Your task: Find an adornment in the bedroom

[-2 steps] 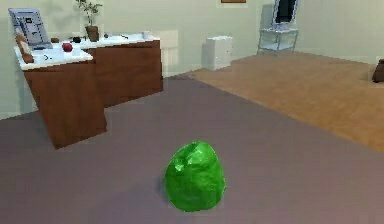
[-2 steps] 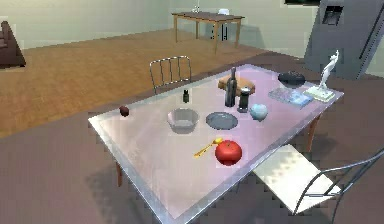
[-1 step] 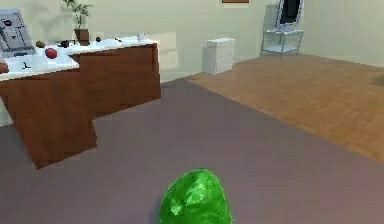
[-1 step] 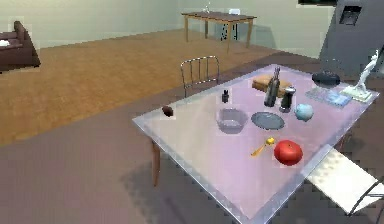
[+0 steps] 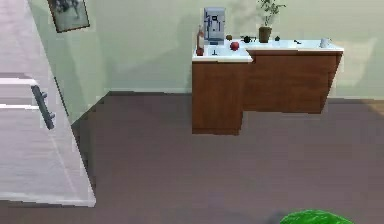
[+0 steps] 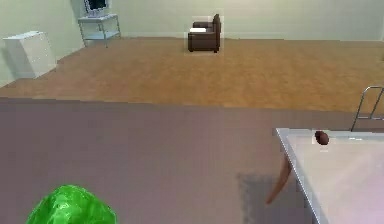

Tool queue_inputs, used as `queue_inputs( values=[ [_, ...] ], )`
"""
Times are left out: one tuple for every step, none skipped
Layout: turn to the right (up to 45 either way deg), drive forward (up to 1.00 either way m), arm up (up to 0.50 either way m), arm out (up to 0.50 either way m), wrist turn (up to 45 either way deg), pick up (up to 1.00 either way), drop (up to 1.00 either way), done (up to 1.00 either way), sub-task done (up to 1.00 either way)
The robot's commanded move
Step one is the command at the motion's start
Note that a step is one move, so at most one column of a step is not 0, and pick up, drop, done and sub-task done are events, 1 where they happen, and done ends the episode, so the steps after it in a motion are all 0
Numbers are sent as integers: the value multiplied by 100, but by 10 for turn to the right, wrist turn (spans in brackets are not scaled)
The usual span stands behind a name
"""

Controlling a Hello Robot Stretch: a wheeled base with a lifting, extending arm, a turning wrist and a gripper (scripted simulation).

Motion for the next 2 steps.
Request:
queue_inputs(
  values=[
    [-450, 0, 0, 0, 0, 0, 0, 0, 0],
    [-210, 0, 0, 0, 0, 0, 0, 0, 0]
  ],
)
